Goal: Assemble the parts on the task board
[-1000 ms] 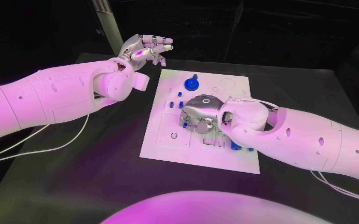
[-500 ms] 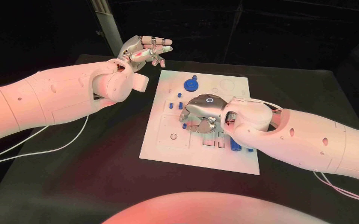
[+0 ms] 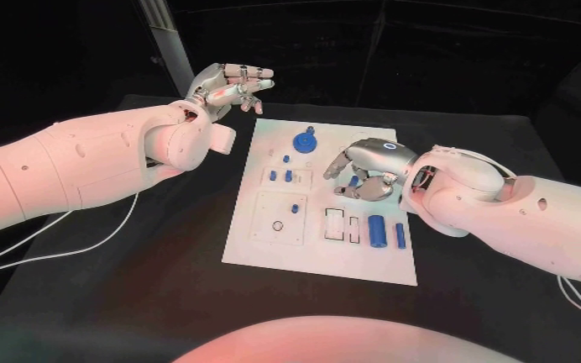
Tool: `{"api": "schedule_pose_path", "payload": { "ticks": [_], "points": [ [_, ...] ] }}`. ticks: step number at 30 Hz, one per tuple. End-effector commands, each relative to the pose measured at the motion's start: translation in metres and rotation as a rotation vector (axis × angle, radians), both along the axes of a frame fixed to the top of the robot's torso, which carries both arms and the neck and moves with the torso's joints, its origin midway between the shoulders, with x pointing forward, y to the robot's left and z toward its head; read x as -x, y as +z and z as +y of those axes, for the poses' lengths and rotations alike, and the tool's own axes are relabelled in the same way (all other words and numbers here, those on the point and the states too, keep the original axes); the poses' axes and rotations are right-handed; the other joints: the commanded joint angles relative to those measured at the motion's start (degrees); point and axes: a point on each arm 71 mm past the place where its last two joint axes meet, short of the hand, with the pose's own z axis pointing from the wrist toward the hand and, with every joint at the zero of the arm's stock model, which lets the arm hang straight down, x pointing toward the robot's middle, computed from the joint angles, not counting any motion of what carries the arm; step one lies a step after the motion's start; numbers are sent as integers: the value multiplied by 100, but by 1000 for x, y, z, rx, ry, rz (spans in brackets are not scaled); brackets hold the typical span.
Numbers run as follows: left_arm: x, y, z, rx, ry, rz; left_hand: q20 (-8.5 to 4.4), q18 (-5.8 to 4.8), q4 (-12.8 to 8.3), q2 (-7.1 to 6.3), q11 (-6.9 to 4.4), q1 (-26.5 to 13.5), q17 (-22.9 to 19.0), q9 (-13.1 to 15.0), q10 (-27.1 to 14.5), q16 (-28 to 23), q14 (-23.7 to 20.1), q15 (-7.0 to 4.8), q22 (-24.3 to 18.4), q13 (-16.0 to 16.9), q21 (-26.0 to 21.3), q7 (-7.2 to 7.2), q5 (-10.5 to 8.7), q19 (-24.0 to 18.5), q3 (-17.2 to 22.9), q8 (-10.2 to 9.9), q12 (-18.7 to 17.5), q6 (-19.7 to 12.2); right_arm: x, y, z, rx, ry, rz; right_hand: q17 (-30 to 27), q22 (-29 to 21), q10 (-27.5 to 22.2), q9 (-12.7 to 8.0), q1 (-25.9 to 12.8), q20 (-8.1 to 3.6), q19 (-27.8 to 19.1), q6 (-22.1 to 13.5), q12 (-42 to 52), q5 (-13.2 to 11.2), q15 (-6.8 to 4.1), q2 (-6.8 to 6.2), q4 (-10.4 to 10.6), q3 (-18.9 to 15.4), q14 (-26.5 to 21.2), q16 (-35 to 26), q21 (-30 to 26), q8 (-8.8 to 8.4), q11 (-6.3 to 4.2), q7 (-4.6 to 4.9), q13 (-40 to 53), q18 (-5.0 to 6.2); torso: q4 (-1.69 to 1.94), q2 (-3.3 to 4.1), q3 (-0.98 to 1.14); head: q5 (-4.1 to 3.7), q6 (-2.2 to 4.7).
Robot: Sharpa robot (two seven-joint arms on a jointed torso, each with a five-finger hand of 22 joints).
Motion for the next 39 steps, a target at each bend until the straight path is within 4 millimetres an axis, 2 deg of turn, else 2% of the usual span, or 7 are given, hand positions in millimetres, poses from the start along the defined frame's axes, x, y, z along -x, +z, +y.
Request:
{"api": "schedule_pose_path", "payload": {
  "ticks": [1,5,11,25,28,33,39],
  "points": [
    [0,1,-1,9,-13,-3,13,33,-7,2,16,15,-5,-5,-33,-17,-36,-11,-7,-9,-39,13,25,-34,-15,26,22,6,-5,7,-11,-29,-59,-9,-35,-38,-79,-13,-49,1,39,-61,12,-7,-19,-48,-2,-66,29,-45,-15,-23,1,-21,-13,54,-13,-5,5,-30,27],
    [0,1,-1,9,-14,-3,13,33,-7,2,16,15,-5,-5,-33,-17,-36,-11,-7,-9,-39,13,25,-34,-15,26,22,6,-10,8,-21,23,-89,-27,-93,-70,-180,-12,-49,3,44,-131,22,-73,-23,-63,8,-199,23,-85,-43,-19,-6,-38,-12,56,-8,1,6,-65,57],
    [-1,1,-2,10,-16,-2,13,33,-7,2,16,15,-5,-5,-33,-17,-36,-11,-7,-9,-39,13,25,-34,-15,26,22,6,-14,4,-26,111,-110,-30,-117,-91,-203,-5,-29,2,48,-122,49,-136,-29,-47,14,-269,23,-101,-60,-6,-16,-55,-9,58,4,9,3,-75,46],
    [-1,1,-2,9,-15,0,14,33,-11,2,14,20,-17,-4,-39,-22,-44,-11,-10,-10,-43,10,25,-36,-16,30,29,10,-17,-5,-21,243,-92,6,-178,-64,170,8,10,-57,128,19,326,-112,-101,46,74,-396,32,-147,-53,17,-111,-134,8,48,0,3,-4,-56,10],
    [-1,1,-2,9,-15,0,14,33,-11,2,14,20,-17,-4,-39,-22,-44,-11,-10,-10,-43,10,25,-36,-16,30,29,10,-17,-6,-20,255,-88,14,-166,-46,230,10,-1,-65,145,43,350,-106,-110,54,95,-406,40,-138,-42,22,-120,-138,6,44,-3,3,-4,-68,31],
    [0,1,-2,9,-16,2,14,33,-12,2,14,21,-18,-4,-40,-22,-44,-11,-10,-10,-44,10,25,-37,-16,30,30,10,-17,-7,-18,263,-88,9,-83,72,331,23,66,-84,217,156,370,-120,-129,138,106,-337,72,-74,35,55,-138,-149,-6,21,-4,5,-2,-65,17],
    [0,1,-2,9,-18,2,15,34,-12,1,15,20,-22,-3,-46,-23,-49,-10,-13,-10,-49,11,24,-38,-19,31,38,10,-18,-6,-17,259,-97,-10,54,282,482,36,177,-98,326,337,367,-314,-136,274,115,-143,118,38,178,98,-141,-111,-9,-17,12,4,2,-69,18]
  ]
}}
